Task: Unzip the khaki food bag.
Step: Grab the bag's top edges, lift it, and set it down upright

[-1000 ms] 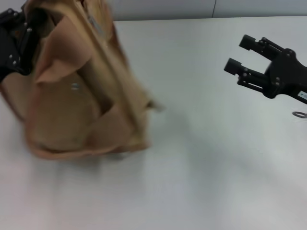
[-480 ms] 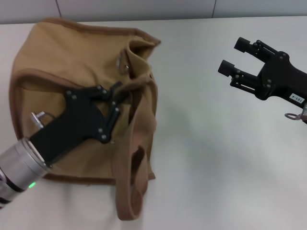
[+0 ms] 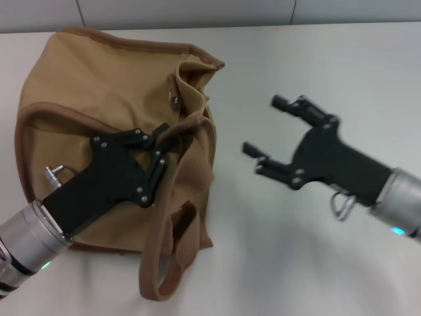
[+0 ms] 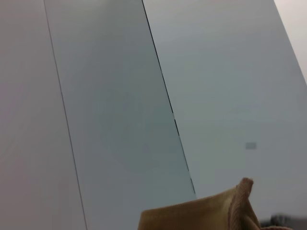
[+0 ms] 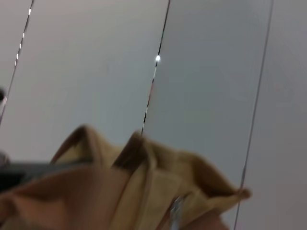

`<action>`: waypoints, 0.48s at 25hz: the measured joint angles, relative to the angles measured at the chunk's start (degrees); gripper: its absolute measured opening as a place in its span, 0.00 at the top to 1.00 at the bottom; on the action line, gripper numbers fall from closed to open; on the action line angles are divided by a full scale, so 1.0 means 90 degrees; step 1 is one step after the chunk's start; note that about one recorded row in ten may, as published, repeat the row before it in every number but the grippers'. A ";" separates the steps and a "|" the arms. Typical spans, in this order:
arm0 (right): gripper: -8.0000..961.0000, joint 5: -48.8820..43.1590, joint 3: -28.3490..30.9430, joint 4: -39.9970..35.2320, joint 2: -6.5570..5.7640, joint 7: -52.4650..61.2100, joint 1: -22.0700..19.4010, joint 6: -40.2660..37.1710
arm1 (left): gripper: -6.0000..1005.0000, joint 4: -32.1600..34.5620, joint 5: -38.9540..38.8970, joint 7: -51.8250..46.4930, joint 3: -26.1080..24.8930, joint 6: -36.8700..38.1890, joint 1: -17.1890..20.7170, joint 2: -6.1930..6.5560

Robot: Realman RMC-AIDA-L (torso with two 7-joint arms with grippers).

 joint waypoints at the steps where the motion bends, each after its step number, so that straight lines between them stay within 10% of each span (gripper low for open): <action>1: 0.16 0.0000 0.0000 0.0000 0.0000 0.0000 0.0000 0.0000 | 0.92 0.0000 0.0000 0.0000 0.0000 0.0000 0.0000 0.0000; 12: 0.16 -0.0091 0.1008 0.1612 0.0006 -0.1965 0.0580 0.1359 | 0.92 -0.0037 0.0007 0.0007 0.0027 0.0036 -0.0040 0.0000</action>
